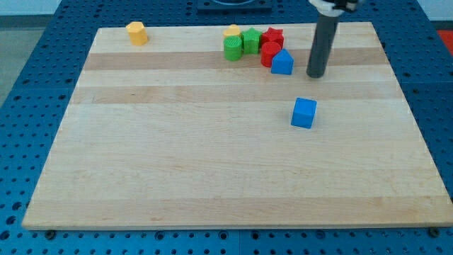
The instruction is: Push the blue cube to the group of blocks
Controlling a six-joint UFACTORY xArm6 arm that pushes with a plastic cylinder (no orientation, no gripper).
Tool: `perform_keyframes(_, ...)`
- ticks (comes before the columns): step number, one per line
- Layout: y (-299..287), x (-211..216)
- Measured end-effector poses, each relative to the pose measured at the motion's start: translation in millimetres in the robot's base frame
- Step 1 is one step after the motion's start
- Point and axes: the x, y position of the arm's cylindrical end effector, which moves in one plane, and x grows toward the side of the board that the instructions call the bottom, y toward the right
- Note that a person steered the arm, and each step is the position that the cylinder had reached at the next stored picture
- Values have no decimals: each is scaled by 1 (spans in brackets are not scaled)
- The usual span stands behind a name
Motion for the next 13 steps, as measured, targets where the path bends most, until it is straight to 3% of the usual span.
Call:
perform_keyframes(4, 0, 146)
perform_keyframes(6, -37, 141)
perform_keyframes(13, -46, 42)
